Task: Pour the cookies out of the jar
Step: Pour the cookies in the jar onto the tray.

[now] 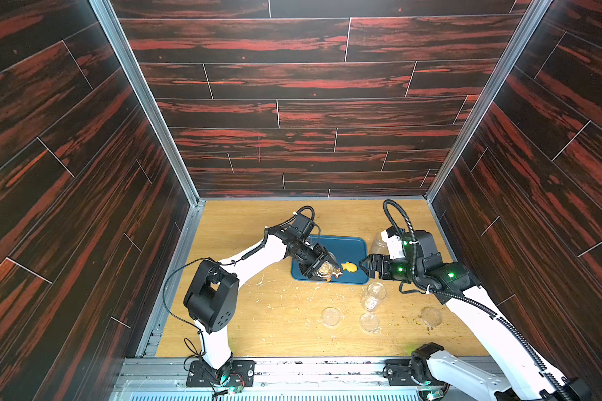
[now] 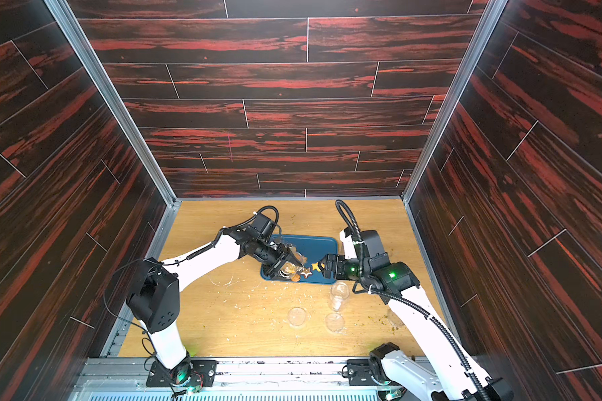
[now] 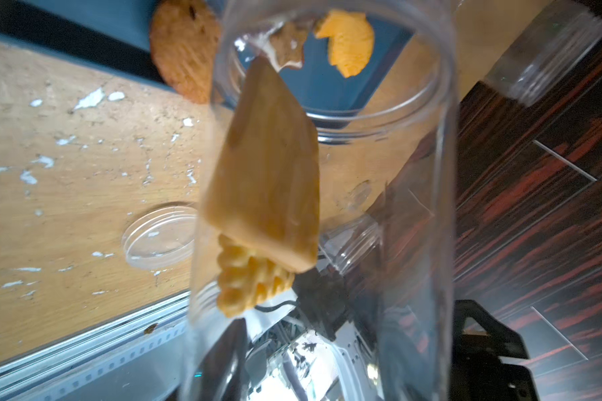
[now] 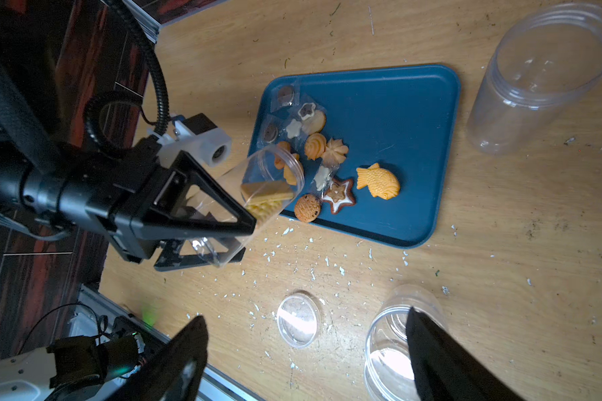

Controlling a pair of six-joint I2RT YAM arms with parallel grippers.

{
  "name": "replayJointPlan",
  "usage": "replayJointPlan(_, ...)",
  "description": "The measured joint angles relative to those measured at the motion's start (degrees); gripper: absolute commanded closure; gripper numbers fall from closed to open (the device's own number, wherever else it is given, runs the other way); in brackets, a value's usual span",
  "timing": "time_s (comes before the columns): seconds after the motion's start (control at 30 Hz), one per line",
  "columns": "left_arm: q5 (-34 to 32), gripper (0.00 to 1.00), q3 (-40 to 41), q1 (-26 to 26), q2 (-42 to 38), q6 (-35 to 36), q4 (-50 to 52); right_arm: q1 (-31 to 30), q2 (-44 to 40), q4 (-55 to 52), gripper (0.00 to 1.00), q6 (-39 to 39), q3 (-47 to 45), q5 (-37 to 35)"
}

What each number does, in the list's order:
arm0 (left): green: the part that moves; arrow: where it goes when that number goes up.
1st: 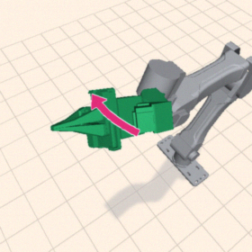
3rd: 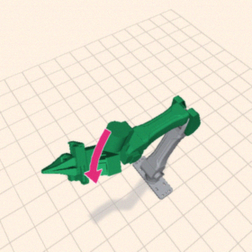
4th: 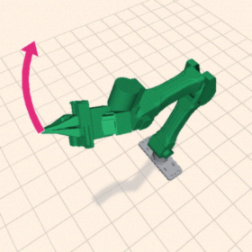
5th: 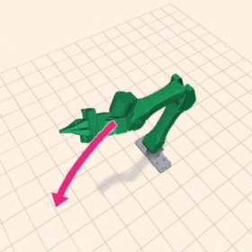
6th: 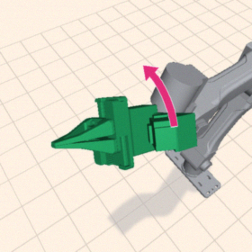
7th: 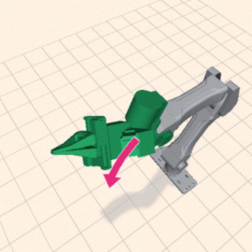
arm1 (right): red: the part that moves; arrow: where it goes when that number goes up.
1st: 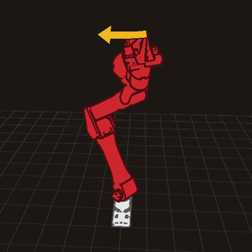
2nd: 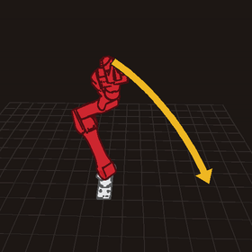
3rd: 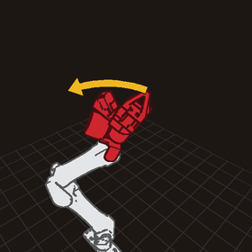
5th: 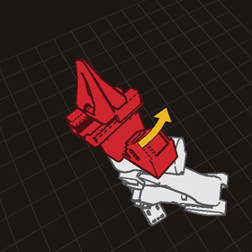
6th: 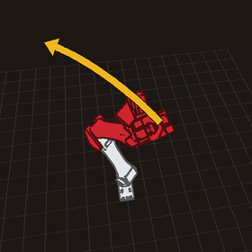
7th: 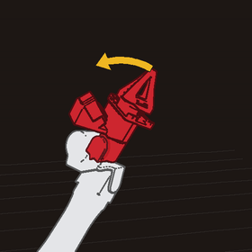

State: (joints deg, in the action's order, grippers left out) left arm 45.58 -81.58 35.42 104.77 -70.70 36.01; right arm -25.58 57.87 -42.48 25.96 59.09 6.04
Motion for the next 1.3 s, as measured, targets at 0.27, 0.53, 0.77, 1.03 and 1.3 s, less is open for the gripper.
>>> replayJointPlan(0.27, 0.35, 0.53, 2.25, -0.44, -2.36, 1.79, 0.5, 0.0, 0.04, 0.22, 0.07, 0.57, 0.0, 0.59)
replayJointPlan(0.53, -0.04, 0.52, 2.89, -1.16, -2.75, 2.36, 1.66, 0.0, -0.5, 0.9, 0.07, 1.66, -1.36, 0.66)
replayJointPlan(0.77, -0.72, 0.52, 3.76, -1.6, -2.58, 4.79, 5.09, 0.0, -1.7, 0.72, 0.07, 1.97, -1.53, 0.55)
replayJointPlan(1.03, -1.31, 0.53, 0.13, -1.68, -2.36, 6.4, 5.99, 0.0, -2.67, 0.48, 0.07, 2.54, -2.08, 0.52)
replayJointPlan(1.3, -2.47, 0.53, -0.07, -1.7, -2.36, 8.76, 6.67, 0.0, -2.89, 0.26, 0.08, 2.56, -2.16, 0.44)
